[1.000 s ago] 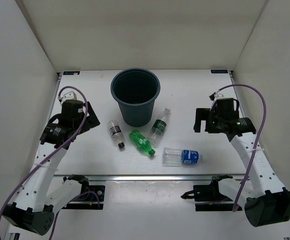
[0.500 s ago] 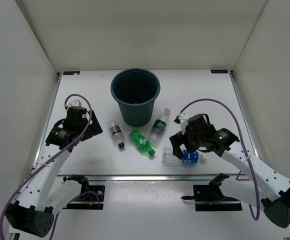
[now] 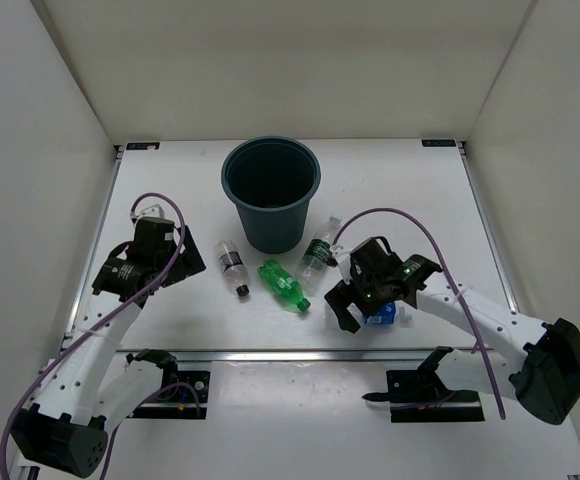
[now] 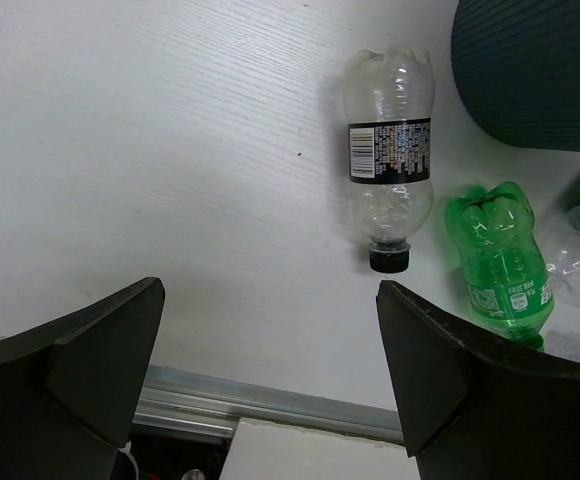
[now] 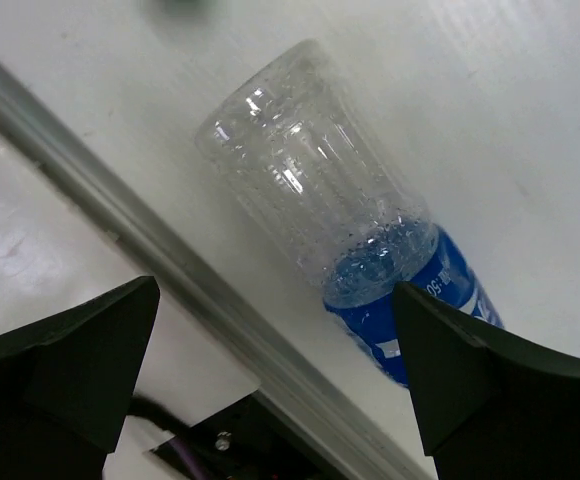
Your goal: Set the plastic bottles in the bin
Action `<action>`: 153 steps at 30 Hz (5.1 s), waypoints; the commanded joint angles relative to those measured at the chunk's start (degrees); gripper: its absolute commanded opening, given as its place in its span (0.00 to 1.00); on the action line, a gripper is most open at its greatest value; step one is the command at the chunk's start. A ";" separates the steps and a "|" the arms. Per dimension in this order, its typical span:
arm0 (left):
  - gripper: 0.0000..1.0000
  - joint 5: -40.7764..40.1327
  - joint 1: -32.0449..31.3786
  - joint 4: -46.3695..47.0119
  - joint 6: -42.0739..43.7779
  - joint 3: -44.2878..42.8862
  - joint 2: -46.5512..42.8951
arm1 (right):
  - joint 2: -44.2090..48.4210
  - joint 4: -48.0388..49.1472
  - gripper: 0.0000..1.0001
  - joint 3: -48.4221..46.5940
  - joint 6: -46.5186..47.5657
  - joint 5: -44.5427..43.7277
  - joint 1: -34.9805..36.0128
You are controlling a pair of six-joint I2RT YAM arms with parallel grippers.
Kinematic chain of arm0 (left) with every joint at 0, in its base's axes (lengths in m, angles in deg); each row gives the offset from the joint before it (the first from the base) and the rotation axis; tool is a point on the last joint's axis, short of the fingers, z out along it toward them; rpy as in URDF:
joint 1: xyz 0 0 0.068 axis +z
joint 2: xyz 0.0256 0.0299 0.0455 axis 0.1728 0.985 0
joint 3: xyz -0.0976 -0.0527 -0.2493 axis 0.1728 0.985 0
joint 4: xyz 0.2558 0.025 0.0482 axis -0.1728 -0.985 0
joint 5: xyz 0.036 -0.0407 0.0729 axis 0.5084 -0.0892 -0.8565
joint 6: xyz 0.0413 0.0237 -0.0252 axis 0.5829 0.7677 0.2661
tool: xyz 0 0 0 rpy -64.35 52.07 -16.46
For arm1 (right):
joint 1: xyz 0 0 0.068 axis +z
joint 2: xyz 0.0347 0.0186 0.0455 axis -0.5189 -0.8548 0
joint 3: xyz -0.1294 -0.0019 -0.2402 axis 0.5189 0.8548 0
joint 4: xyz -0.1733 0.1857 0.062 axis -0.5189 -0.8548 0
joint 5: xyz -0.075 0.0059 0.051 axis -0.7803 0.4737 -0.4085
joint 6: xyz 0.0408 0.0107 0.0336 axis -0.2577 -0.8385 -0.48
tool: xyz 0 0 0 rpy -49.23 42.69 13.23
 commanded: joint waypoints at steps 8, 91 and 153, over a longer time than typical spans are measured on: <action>0.99 -0.89 0.65 -1.25 0.06 2.87 -2.13 | -3.14 6.56 0.99 2.29 8.36 -15.02 5.51; 0.99 2.19 -6.38 26.69 -4.78 2.08 30.29 | 14.70 12.19 0.99 -2.27 -13.78 -20.03 -44.78; 0.99 -13.46 2.84 7.55 -1.61 -2.67 -6.51 | -15.26 33.19 0.99 -9.65 -33.37 -17.13 -11.46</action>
